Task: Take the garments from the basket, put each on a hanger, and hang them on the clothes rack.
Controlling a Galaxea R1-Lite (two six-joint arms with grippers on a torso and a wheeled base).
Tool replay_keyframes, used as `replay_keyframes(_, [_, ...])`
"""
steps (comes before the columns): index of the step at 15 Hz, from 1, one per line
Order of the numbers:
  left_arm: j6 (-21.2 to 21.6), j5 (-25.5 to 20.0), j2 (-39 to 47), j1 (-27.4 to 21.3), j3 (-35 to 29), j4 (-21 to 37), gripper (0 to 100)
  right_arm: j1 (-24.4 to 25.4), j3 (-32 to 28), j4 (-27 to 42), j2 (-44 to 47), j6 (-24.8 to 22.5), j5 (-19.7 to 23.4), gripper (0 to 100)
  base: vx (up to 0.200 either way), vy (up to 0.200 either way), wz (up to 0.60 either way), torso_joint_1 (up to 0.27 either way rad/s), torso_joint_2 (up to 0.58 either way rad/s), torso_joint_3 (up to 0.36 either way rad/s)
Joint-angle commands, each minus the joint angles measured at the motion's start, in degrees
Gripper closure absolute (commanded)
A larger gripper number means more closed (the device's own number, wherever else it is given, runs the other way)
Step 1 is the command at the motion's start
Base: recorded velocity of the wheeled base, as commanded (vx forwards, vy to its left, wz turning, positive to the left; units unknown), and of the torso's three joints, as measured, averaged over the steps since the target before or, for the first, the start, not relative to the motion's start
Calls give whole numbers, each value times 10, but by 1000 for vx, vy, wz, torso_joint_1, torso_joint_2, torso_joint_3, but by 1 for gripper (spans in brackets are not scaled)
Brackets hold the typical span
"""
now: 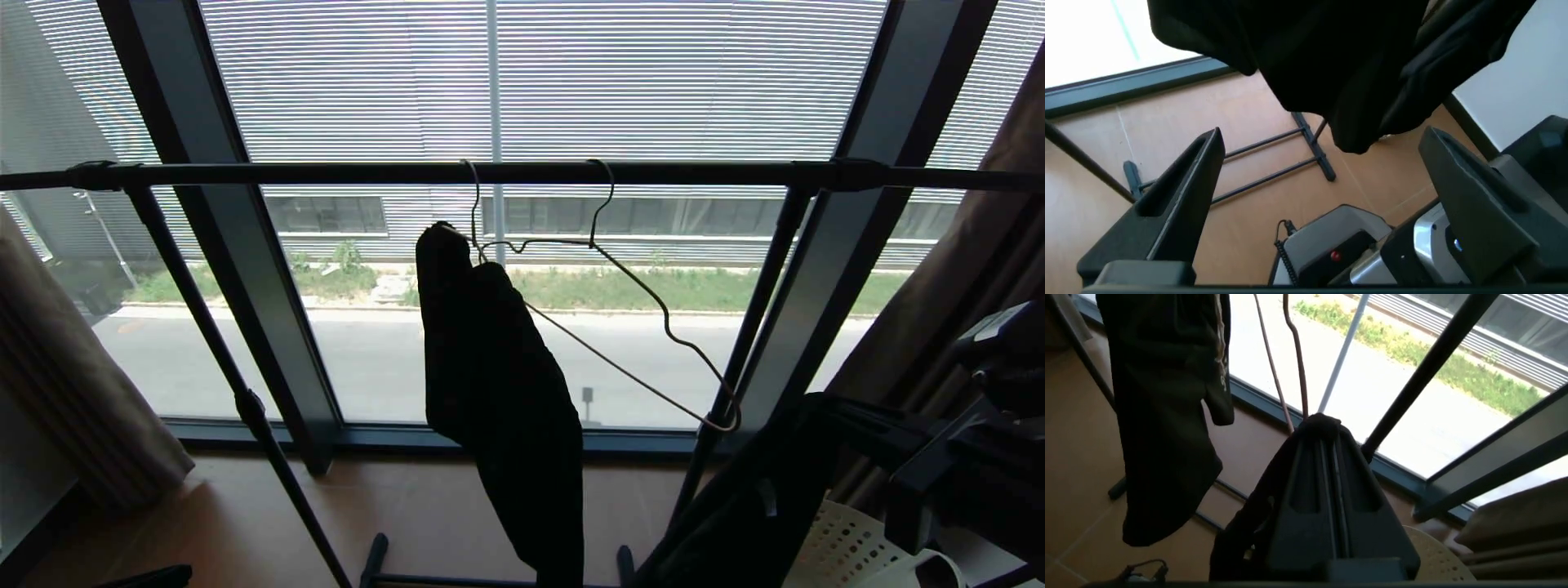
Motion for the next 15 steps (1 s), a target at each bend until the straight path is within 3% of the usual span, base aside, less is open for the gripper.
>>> replay_keyframes(1, [1, 6, 66, -27, -23, -16, 0, 0, -4, 0, 1, -6, -1, 100, 0, 0, 0, -193, 525, 325])
replay_keyframes(6, [1, 36, 64, -47, -16, -24, 0, 1, 6, 8, -43, -33, 17, 100, 0, 0, 0, -28, 106, 57])
replay_keyframes(13, [0, 37, 52, -69, 0, -23, 0, 0, 23, 8, -41, -45, 25, 100, 0, 0, 0, 197, -503, -297])
replay_keyframes(15, [3, 35, 44, -79, 28, -36, 0, 0, 26, 8, -41, -55, 25, 100, 0, 0, 0, 59, -154, -78])
